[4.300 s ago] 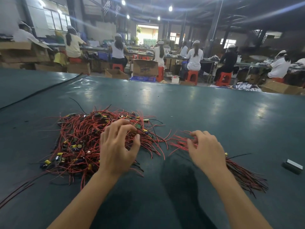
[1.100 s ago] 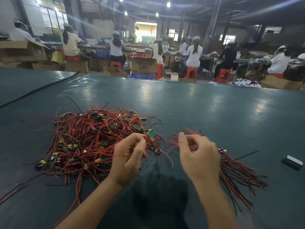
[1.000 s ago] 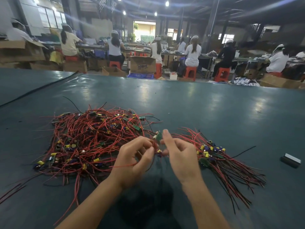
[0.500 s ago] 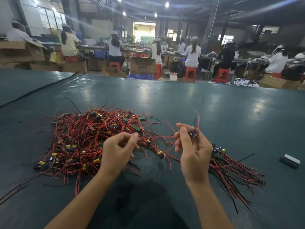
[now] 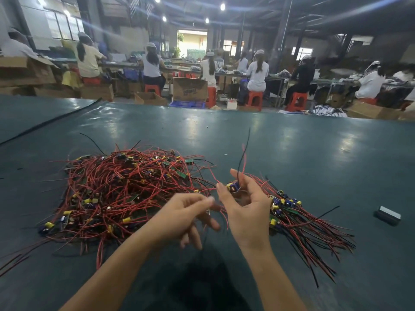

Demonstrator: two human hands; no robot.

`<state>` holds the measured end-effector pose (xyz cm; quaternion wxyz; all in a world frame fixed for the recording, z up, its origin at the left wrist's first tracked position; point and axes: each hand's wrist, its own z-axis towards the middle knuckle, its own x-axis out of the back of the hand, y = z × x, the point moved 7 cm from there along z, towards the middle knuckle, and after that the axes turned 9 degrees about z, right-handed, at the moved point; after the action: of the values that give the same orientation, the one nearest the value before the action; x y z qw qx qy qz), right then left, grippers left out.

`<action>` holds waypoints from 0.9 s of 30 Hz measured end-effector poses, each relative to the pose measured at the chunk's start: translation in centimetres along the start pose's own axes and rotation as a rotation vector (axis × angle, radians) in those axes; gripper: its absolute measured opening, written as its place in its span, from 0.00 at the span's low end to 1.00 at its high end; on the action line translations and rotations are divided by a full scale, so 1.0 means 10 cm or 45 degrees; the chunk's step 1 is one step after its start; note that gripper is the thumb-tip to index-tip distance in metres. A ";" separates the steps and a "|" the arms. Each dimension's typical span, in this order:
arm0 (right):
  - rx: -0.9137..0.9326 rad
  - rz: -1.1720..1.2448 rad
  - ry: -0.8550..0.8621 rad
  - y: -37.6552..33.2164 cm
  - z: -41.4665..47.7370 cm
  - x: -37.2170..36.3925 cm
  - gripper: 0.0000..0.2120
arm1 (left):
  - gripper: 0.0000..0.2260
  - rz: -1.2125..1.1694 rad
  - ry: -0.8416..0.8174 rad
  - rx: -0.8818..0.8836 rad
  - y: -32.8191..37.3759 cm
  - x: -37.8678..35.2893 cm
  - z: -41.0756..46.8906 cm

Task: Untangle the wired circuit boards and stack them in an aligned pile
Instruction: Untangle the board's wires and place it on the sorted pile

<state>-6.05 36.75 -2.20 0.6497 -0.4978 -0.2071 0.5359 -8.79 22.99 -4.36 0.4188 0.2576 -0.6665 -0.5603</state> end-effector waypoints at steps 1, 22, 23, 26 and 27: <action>-0.040 0.049 0.012 0.02 -0.01 -0.01 0.13 | 0.16 -0.088 -0.247 0.091 -0.03 -0.14 -0.04; -0.612 0.306 -0.052 0.44 -0.30 -0.23 0.11 | 0.16 -0.340 0.562 -0.044 -0.21 0.07 0.05; -0.653 0.334 -0.046 0.46 -0.31 -0.24 0.09 | 0.16 -0.287 0.602 -0.059 -0.21 0.10 0.04; -0.710 0.349 0.021 0.52 -0.32 -0.23 0.04 | 0.15 -0.175 0.689 -0.090 -0.23 0.15 0.04; -0.701 0.324 0.050 0.53 -0.31 -0.22 0.05 | 0.15 -0.150 0.703 -0.102 -0.23 0.16 0.04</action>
<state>-6.89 33.06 -7.49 0.4219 -0.6873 -0.2679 0.5271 -10.27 21.40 -6.20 0.5609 0.4220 -0.4884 -0.5184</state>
